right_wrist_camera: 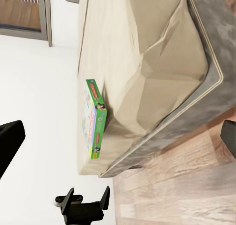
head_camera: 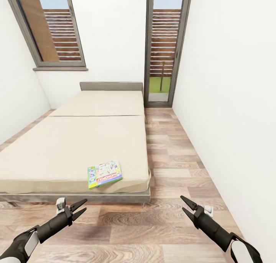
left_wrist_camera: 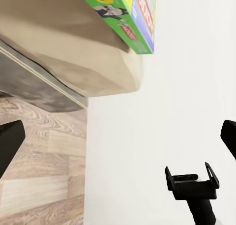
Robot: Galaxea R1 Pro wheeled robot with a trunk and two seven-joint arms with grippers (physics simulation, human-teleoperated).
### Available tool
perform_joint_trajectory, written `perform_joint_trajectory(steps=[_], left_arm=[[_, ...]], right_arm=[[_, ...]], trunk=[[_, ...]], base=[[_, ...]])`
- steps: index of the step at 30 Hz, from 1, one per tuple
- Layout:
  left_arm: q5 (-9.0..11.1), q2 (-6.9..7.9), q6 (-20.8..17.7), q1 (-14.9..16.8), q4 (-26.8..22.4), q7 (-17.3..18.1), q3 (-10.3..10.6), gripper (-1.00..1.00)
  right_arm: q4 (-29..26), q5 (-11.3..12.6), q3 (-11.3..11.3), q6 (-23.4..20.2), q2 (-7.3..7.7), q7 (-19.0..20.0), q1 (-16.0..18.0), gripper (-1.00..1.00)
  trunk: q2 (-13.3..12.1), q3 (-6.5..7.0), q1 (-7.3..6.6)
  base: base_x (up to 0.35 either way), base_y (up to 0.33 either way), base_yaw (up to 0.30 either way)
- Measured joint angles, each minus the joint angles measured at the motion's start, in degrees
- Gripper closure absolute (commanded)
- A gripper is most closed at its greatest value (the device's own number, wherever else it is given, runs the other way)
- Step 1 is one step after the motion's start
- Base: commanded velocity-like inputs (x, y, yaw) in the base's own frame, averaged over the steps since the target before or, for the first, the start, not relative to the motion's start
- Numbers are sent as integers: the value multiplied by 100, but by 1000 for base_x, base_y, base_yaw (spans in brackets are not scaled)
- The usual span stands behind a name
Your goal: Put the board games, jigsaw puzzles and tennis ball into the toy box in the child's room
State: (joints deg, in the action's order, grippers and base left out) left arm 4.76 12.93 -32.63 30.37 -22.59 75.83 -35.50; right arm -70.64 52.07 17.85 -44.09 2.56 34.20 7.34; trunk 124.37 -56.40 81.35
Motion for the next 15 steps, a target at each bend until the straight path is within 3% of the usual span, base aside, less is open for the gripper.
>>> perform_joint_trajectory(steps=[7,15], left_arm=[[1,0,0,0,-1,1,-2,-100],[2,0,0,0,-1,1,-2,-100]], right_arm=[[-3,1,-1,0,0,0,0,-100],[-2,1,1,0,0,0,0,-100]], trunk=[[0,0,-1],[0,0,1]], base=[[198,-30,0],[57,-5,0]])
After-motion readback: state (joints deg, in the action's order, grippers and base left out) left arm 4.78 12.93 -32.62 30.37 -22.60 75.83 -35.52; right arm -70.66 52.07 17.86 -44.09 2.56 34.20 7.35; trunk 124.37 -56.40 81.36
